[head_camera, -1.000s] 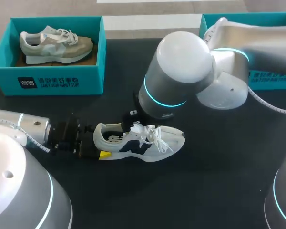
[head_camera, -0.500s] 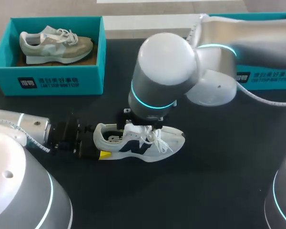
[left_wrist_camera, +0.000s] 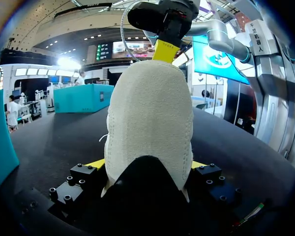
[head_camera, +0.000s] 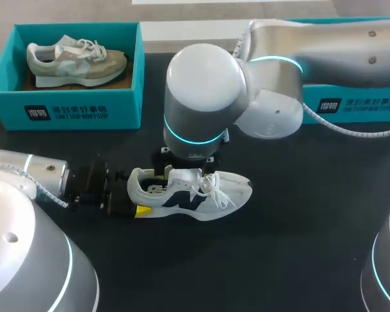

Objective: Take the shoe out of the shoebox, open the shoe tongue, remove and reinsert the insole, then place the shoe into the shoebox

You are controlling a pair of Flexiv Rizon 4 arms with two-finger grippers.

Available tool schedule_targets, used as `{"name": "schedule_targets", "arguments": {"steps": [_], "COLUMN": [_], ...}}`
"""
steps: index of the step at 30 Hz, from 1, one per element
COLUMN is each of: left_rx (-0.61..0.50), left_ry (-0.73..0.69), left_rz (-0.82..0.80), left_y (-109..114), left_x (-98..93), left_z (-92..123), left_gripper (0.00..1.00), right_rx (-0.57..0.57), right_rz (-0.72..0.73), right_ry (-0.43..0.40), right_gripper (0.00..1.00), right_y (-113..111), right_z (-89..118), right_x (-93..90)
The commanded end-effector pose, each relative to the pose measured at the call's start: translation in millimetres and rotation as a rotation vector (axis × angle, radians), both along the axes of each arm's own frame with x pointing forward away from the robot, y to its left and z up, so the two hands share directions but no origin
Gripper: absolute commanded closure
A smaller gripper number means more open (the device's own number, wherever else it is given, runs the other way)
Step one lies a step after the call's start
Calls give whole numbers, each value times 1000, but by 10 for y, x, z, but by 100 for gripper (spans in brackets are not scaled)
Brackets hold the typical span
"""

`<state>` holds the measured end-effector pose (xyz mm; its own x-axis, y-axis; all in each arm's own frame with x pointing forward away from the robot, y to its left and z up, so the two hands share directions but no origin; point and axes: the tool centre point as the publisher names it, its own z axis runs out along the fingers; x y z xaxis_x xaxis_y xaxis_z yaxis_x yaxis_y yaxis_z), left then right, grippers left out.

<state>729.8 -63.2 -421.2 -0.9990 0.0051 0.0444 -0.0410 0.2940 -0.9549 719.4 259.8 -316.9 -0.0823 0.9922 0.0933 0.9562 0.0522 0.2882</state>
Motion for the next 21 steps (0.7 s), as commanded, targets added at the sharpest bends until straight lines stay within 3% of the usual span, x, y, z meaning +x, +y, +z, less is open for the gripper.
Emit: {"name": "schedule_targets", "arguments": {"steps": [1,12,14,18,21], "left_rx": [2,2,2,2,2], "left_ry": [1,1,1,1,1], "left_rz": [-3,-3,-3,-3,-3], "left_y": [-4,-4,-4,-4,-4], "left_x": [17,17,17,17,17], "left_z": [-79,-79,-79,-79,-79], "left_gripper": [100,100,100,100,100], "right_rx": [-95,-165,-177,-224,-233], "right_rz": [-213,-281,-292,-300,-313], "right_ry": [-73,-61,-57,-58,-58], "right_gripper": [0,2,13,22,37], "right_y": [230,254,243,232,217], "right_z": [-164,-297,-321,-320,-311], "right_x": [-93,-53,-28,13,30]}}
